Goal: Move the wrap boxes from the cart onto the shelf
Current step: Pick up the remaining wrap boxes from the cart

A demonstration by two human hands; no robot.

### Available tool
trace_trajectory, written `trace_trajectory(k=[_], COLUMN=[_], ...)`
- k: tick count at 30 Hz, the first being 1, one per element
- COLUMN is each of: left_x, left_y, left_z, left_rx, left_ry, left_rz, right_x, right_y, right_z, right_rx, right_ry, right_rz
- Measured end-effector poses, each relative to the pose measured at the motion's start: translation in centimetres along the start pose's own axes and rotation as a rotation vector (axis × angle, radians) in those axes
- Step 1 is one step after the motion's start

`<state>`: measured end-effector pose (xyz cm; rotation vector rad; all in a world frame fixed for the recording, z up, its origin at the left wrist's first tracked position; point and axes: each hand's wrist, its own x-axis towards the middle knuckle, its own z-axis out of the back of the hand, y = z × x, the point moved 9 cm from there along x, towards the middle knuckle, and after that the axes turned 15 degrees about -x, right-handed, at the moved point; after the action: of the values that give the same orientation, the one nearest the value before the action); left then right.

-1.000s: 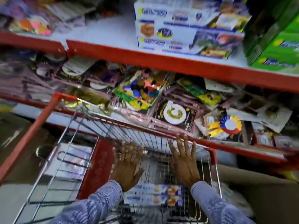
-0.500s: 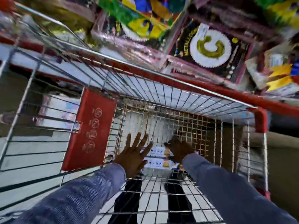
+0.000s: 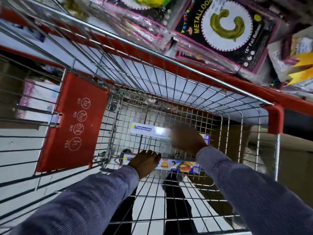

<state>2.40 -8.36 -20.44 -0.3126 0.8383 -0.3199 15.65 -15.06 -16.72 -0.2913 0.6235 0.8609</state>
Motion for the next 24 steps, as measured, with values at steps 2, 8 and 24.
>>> trace_trajectory(k=[2, 8, 24], left_x=[0.5, -2.3, -30.9], left_y=[-0.3, -1.1, -10.8], left_z=[0.3, 6.1, 44.7], left_rx=[-0.091, -0.190, -0.045], left_ry=[-0.017, -0.056, -0.855], left_rz=[0.025, 0.060, 0.038], right_x=[-1.1, -5.7, -27.4], right_y=[-0.5, -2.5, -8.1], right_z=[1.4, 10.2, 49.6], right_rx=[0.027, 0.048, -0.053], right_ry=[-0.071, -0.282, -0.828], right_rz=[-0.022, -0.098, -0.193])
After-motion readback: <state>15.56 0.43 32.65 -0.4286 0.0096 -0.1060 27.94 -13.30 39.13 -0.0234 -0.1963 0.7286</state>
